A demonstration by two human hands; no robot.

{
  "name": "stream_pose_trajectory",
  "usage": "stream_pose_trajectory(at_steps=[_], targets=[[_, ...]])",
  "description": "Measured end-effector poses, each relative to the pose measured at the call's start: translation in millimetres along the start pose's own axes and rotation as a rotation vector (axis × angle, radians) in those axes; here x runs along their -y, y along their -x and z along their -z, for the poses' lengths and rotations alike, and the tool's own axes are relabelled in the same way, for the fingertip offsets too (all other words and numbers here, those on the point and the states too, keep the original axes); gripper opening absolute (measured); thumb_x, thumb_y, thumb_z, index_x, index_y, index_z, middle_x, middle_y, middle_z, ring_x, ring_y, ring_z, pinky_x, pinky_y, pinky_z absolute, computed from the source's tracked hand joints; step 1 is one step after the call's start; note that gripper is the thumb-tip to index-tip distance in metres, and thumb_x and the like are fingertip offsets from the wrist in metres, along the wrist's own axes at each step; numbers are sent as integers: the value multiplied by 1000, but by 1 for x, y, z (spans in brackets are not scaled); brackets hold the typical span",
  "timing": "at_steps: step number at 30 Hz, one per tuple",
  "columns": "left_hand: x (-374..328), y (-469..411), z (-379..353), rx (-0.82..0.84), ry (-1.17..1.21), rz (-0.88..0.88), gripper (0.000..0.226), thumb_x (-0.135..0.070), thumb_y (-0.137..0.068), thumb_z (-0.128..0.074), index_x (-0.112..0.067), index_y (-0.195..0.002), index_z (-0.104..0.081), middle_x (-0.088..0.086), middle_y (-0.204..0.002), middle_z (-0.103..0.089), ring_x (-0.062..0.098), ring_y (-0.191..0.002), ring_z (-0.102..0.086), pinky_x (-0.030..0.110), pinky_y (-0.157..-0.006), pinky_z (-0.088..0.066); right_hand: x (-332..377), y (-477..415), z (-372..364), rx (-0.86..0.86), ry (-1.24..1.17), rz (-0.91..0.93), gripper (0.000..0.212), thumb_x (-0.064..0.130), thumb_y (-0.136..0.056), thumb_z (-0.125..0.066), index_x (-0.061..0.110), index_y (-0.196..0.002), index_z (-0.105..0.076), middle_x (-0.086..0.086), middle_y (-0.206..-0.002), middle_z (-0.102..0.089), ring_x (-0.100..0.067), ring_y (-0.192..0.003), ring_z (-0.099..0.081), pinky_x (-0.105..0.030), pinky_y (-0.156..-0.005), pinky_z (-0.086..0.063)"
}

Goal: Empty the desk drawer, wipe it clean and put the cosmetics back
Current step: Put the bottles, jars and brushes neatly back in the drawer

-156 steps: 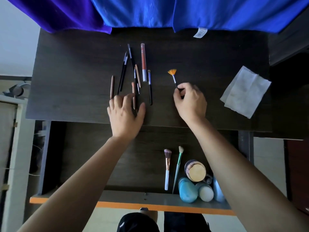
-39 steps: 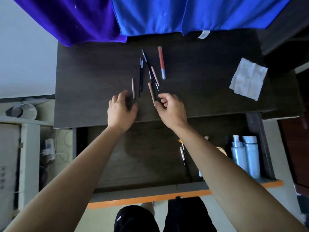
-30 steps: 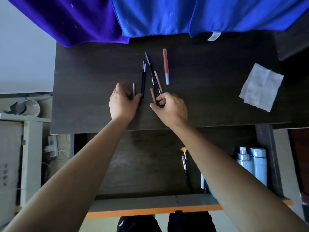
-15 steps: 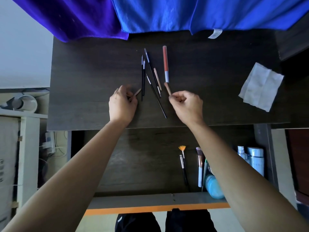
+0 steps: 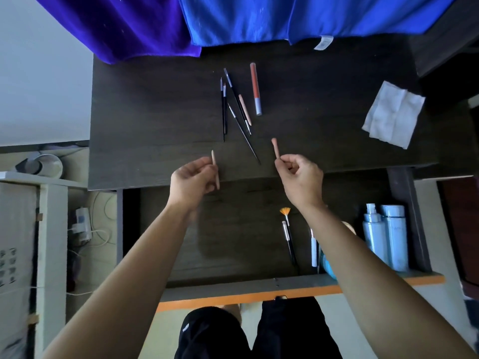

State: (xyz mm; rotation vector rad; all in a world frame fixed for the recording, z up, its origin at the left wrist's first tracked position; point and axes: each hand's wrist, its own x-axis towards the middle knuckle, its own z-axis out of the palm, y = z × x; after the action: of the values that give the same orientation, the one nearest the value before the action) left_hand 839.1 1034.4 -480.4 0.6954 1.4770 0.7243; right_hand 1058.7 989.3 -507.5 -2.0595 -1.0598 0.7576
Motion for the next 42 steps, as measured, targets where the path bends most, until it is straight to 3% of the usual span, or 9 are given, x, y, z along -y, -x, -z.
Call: stream_pose_trajectory(at_steps=[2,6,11,20,25,29,34,38,42], targets=[[6,13,2,85,106,19,19,-7,-92,-60,-8,-107,-72,1,-72,-64,10,-63,-57,25,-65,-51,-5,18,4,-38,-76,-48,20,29,-93,-68,16,-107,-72,15,-84,-67,7,-76,-63,-17,-74,-53],[23,34,5,188,150,45,15,-9,-95,-58,-15,-94,-72,-3,-66,-61,7,-60,-55,28,-65,-53,-20,61,16,-10,-111,-90,29,31,-97,-62,18,-123,-66,9,-97,-69,2,-87,-64,-11,-74,-50],[79,47,6,115,-104,74,18,-1,-90,-61,-16,-86,-69,1,-71,-66,9,-64,-62,25,-62,-56,-56,104,23,164,47,-208,27,32,-97,-61,17,-117,-69,15,-90,-66,9,-78,-59,-11,-74,-49],[169,60,-14,106,-438,294,23,-2,-83,-68,-21,-69,-67,3,-63,-62,14,-60,-57,25,-54,-54,-105,130,8,546,412,-330,21,34,-89,-69,21,-104,-76,2,-100,-76,-15,-98,-69,-33,-90,-54],[182,53,-27,-4,-531,301,17,-16,-72,-78,-24,-61,-69,-2,-62,-68,20,-73,-70,37,-76,-60,-107,122,5,523,504,-330,18,38,-86,-73,24,-96,-78,3,-93,-76,-15,-91,-68,-31,-81,-55],[183,54,-29,-5,-555,290,14,-19,-71,-78,-26,-64,-69,-1,-70,-71,20,-82,-71,40,-79,-59,-114,115,18,393,547,-396,15,36,-89,-70,23,-91,-79,2,-85,-72,-18,-85,-65,-26,-71,-49],[181,58,-40,12,-583,267,9,-18,-73,-75,-27,-72,-73,-3,-72,-71,19,-80,-69,39,-80,-59,-126,109,28,300,579,-493,26,39,-91,-64,15,-89,-73,-6,-77,-72,-26,-71,-72,-39,-68,-62],[181,61,-46,52,-597,262,17,-15,-77,-72,-30,-71,-71,-3,-76,-72,19,-84,-70,39,-79,-59,-113,110,27,457,396,-495,15,23,-91,-69,22,-76,-67,-5,-73,-73,-17,-66,-73,-35,-67,-62],[187,63,-52,58,-628,269,10,-19,-75,-74,-28,-72,-73,-3,-73,-72,19,-80,-70,39,-77,-60,-110,122,16,630,378,-478,7,25,-91,-71,21,-87,-74,0,-76,-75,-7,-69,-72,-26,-72,-58]])
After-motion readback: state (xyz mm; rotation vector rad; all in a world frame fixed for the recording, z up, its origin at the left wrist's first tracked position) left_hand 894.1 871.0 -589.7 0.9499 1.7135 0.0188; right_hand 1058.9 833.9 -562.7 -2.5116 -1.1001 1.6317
